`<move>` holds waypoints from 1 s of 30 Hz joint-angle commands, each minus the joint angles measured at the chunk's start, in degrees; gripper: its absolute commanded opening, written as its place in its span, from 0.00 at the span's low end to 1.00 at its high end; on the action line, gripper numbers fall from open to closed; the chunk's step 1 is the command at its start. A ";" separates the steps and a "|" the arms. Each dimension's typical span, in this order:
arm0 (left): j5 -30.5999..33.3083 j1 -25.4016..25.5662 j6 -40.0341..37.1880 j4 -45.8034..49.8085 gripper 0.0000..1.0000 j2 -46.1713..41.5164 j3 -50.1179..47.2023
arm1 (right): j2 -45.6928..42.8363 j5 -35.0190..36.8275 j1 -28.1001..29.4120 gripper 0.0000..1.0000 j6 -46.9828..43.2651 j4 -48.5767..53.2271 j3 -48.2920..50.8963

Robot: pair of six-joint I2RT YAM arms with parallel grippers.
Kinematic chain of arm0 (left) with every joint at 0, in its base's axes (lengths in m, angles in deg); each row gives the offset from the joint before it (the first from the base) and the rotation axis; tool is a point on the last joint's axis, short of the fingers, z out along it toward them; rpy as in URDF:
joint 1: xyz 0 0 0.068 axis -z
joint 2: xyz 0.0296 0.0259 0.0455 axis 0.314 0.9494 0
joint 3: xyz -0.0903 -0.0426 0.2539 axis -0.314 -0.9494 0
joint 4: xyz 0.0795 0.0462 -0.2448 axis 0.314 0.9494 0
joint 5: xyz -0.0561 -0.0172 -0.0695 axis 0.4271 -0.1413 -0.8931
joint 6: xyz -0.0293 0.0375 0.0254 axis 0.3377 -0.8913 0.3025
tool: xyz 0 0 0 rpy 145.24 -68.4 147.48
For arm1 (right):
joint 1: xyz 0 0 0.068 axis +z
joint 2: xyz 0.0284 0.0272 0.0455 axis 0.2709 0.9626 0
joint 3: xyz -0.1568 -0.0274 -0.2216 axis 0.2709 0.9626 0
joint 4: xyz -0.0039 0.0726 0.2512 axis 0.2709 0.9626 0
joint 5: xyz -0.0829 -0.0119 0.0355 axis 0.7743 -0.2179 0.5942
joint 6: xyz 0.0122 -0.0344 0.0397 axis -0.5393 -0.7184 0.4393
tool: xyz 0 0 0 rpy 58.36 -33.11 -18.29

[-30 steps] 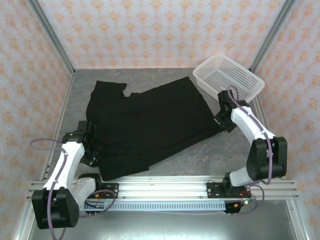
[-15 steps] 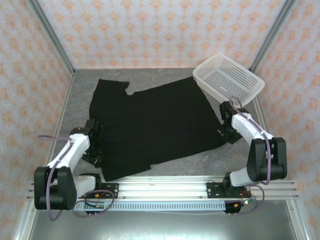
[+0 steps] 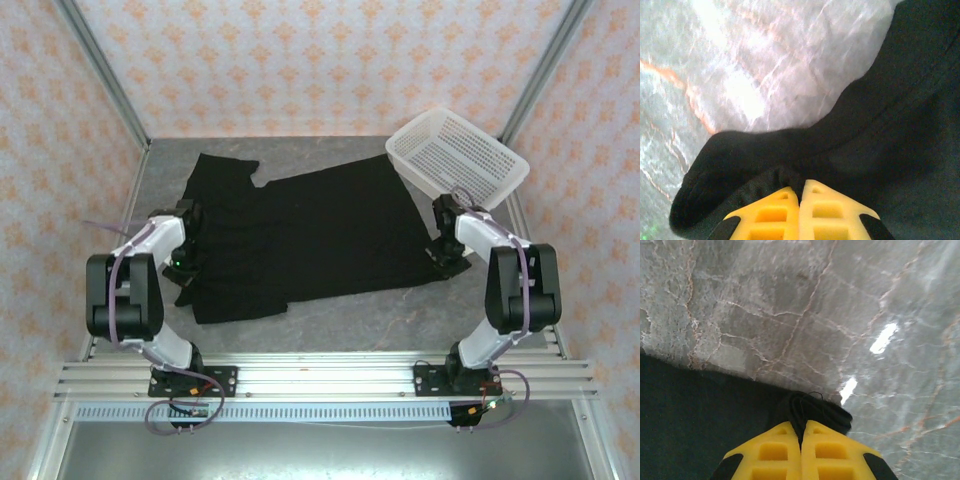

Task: Fold and stack the t-shirts

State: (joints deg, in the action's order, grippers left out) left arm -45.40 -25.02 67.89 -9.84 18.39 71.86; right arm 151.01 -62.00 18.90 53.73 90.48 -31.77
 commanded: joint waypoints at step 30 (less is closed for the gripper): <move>-6.88 10.94 11.51 -2.08 0.58 -31.17 -22.51 | 0.47 -2.89 2.71 0.00 0.89 -0.88 1.22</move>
State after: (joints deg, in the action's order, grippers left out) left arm -50.36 -14.27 73.66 -4.05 -13.15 49.74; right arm 150.48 -64.66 21.06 55.68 88.58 -29.76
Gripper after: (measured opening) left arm 0.577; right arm 0.049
